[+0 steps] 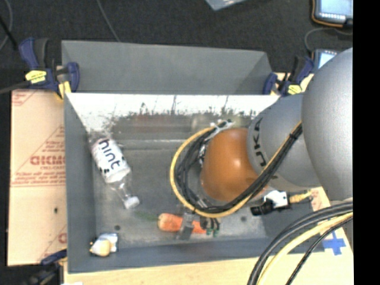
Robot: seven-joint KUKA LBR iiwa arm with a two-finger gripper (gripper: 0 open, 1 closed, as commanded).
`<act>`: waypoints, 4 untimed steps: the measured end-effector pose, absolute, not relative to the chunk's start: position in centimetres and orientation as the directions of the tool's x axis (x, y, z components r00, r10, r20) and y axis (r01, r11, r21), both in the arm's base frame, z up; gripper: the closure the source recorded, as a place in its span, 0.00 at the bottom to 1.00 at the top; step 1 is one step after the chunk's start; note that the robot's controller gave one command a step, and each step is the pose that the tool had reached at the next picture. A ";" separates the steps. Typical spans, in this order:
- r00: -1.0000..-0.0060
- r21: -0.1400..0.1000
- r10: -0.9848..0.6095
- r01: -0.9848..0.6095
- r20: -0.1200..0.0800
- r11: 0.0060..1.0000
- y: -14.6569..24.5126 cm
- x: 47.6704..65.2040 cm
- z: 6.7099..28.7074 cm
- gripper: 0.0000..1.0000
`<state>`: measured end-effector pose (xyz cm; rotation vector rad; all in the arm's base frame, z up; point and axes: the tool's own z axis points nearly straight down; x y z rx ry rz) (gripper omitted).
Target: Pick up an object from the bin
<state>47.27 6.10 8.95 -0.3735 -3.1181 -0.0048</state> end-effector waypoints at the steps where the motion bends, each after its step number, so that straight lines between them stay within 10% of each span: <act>1: -0.972 0.003 0.236 0.236 0.001 0.972 6.1 47.3 8.9 1.00; 3: -0.968 0.002 0.249 0.249 0.000 0.968 5.8 47.4 19.0 1.00; 4: -0.969 0.000 0.246 0.246 0.005 0.969 5.5 48.1 28.2 1.00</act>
Offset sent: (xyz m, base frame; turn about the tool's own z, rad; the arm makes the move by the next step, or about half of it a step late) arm 0.0033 -0.0061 0.1242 0.0413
